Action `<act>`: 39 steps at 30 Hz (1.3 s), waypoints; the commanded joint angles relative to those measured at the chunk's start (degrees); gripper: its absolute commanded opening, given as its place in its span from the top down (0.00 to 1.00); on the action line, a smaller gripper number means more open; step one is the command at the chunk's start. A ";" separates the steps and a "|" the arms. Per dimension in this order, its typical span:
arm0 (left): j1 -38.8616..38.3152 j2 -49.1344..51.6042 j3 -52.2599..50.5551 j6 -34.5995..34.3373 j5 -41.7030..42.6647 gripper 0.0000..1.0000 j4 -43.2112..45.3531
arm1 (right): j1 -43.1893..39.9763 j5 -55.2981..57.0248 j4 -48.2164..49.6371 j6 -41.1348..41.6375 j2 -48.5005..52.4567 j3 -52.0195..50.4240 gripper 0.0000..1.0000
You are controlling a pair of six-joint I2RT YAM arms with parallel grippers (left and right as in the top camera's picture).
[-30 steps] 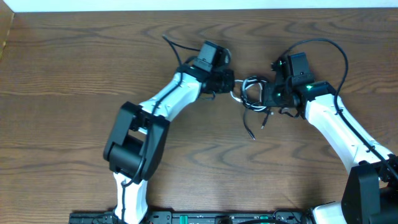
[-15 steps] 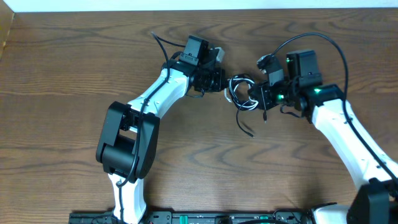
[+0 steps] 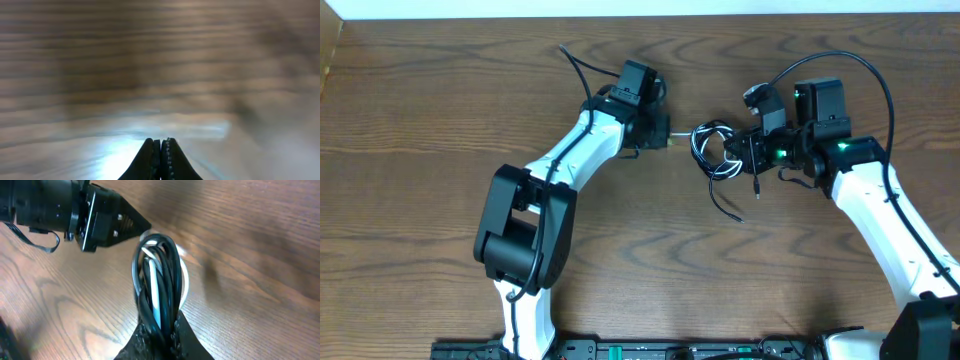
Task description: Untangle cables
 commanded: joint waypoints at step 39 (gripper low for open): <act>2.32 -5.38 -2.67 11.06 39.98 0.23 2.16 | -0.92 -6.54 0.33 -1.99 -1.33 0.20 0.99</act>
